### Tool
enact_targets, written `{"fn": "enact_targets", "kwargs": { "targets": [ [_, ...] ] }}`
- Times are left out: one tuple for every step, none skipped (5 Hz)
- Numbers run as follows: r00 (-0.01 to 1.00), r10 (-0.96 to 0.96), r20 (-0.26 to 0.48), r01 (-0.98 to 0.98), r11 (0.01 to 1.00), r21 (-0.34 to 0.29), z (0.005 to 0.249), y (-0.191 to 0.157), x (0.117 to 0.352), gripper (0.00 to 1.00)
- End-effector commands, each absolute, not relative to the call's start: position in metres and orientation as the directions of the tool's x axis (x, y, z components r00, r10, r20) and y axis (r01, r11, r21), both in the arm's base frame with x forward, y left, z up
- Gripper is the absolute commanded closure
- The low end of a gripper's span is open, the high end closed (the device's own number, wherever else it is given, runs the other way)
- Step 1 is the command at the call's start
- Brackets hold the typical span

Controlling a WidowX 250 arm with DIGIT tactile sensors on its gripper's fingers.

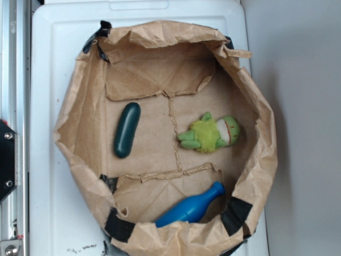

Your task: Grab the blue bottle.

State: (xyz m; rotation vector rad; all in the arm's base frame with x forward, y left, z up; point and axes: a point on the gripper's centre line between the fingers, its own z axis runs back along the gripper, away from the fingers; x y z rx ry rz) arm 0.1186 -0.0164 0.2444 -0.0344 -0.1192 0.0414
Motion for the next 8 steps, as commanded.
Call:
{"fn": "enact_targets", "kwargs": {
  "targets": [
    [0.992, 0.043, 0.118, -0.039, 0.999, -0.037, 0.244, -0.016, 0.119, 0.0],
    [0.992, 0.103, 0.079, -0.099, 0.994, -0.051, 0.231, -0.028, 0.169, 0.0],
    [0.986, 0.159, 0.052, -0.157, 0.987, -0.037, 0.216, -0.034, 0.219, 0.0],
    [0.966, 0.255, 0.045, -0.255, 0.967, -0.007, 0.194, -0.031, 0.27, 0.0],
    [0.966, 0.255, 0.045, -0.255, 0.967, -0.007, 0.194, -0.031, 0.27, 0.0],
    [0.966, 0.255, 0.045, -0.255, 0.967, -0.007, 0.194, -0.031, 0.27, 0.0],
    [0.966, 0.255, 0.045, -0.255, 0.967, -0.007, 0.194, -0.031, 0.27, 0.0],
    [0.966, 0.255, 0.045, -0.255, 0.967, -0.007, 0.194, -0.031, 0.27, 0.0]
  ]
}}
